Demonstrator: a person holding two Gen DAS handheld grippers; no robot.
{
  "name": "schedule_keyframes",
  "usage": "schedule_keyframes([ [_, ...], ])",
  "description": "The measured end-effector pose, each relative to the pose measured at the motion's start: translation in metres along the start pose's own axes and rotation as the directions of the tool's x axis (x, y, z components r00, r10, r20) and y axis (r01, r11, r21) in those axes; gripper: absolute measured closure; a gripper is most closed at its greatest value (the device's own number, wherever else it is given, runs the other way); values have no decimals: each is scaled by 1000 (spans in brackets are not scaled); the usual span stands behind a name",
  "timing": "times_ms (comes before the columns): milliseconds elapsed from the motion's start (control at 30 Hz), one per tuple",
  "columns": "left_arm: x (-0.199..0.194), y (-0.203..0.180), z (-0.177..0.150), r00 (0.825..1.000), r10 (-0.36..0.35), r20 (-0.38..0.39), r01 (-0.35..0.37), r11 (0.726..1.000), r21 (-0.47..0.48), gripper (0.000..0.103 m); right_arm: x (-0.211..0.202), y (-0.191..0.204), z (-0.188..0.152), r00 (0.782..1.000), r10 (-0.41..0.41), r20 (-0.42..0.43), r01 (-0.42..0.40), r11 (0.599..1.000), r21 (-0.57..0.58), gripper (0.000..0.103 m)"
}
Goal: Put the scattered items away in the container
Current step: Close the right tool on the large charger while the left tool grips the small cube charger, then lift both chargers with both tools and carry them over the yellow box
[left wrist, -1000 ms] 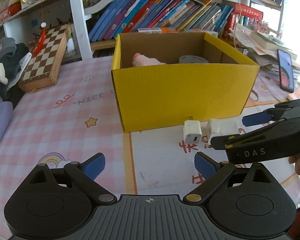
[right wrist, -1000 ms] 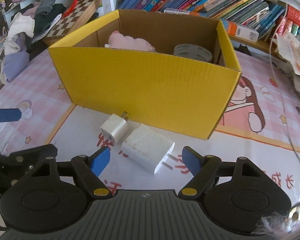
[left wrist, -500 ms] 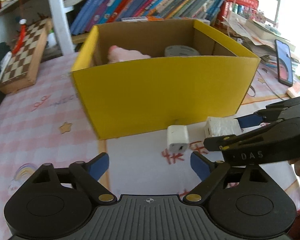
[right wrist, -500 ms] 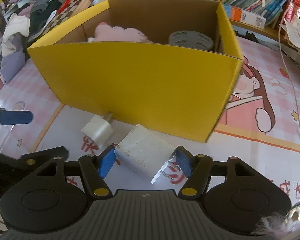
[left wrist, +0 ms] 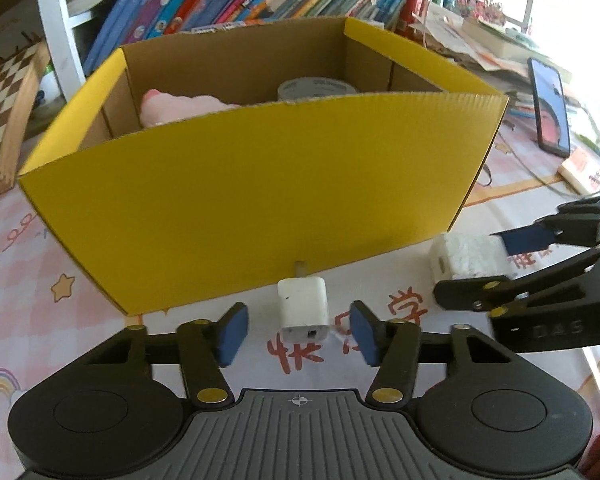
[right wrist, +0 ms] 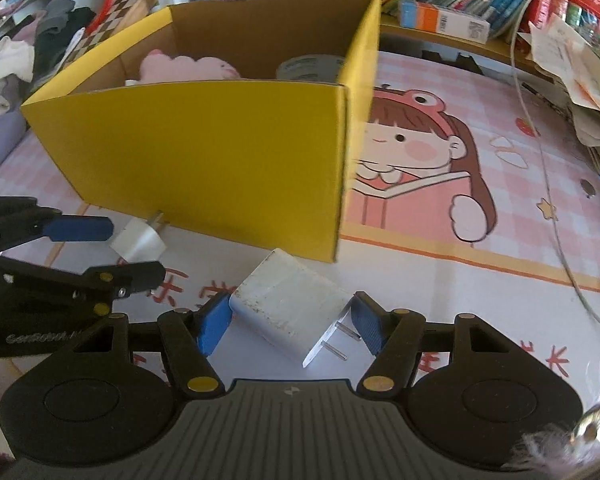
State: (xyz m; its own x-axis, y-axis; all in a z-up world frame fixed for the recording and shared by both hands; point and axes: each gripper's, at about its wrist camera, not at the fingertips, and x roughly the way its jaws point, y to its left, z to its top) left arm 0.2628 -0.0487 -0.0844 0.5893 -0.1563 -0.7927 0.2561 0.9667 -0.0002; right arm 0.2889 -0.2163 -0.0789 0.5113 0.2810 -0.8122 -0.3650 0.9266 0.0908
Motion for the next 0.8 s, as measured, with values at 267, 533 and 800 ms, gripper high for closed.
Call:
schedule_keyframes([
  [267,1,-1,-1,1000,15,8,-15,999,32,79,-6,-5,-2,1000,5,10,-5,1000,6,40],
  [533,-23,6,-6,999,-14,33,14,1000,-7,79,-15,6,-2,998,63,5,-62,997,-33,40],
  [800,-74,15,0,988,-43,151,48,998,-32,79,-53,15,10,988,134,73,-130,990,-60,40],
])
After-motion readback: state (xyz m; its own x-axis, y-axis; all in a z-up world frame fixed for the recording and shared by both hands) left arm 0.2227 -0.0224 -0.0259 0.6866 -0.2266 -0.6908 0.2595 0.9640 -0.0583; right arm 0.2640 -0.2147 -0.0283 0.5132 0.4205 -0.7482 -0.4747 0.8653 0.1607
